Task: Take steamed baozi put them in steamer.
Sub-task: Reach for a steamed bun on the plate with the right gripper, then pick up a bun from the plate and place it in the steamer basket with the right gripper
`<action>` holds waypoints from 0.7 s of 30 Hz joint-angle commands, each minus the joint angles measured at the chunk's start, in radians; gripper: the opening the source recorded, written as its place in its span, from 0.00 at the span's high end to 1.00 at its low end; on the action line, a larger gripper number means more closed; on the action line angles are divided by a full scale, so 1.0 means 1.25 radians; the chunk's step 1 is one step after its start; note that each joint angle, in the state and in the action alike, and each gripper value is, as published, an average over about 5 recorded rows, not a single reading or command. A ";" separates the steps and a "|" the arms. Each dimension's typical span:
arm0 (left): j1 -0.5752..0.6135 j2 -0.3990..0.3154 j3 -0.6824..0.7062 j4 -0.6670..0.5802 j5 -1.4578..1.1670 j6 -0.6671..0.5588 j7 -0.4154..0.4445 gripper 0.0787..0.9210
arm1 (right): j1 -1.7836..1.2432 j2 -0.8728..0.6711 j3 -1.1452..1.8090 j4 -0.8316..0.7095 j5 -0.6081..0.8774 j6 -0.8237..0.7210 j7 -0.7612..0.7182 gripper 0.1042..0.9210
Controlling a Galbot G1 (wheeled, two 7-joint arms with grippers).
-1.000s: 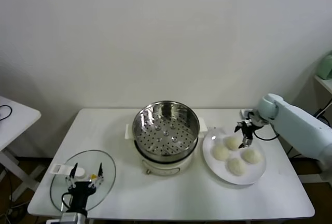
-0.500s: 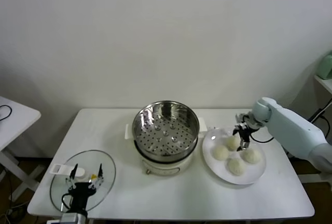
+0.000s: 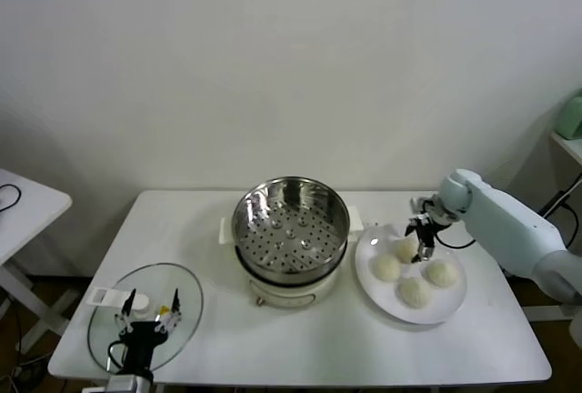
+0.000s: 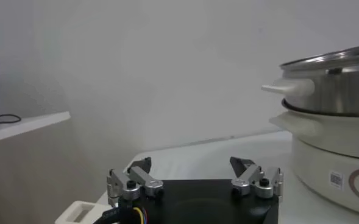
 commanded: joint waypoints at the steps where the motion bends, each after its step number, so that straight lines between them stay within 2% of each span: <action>1: 0.001 -0.001 0.000 -0.001 0.000 0.000 -0.001 0.12 | -0.004 0.001 0.008 -0.004 -0.005 0.001 -0.001 0.24; 12: 0.004 0.000 -0.001 -0.002 -0.001 -0.001 -0.002 0.12 | 0.017 -0.014 0.005 0.026 0.017 0.002 -0.007 0.29; 21: 0.006 0.003 -0.003 -0.012 -0.001 0.003 0.001 0.12 | 0.203 -0.058 -0.119 0.139 0.074 0.048 -0.037 0.29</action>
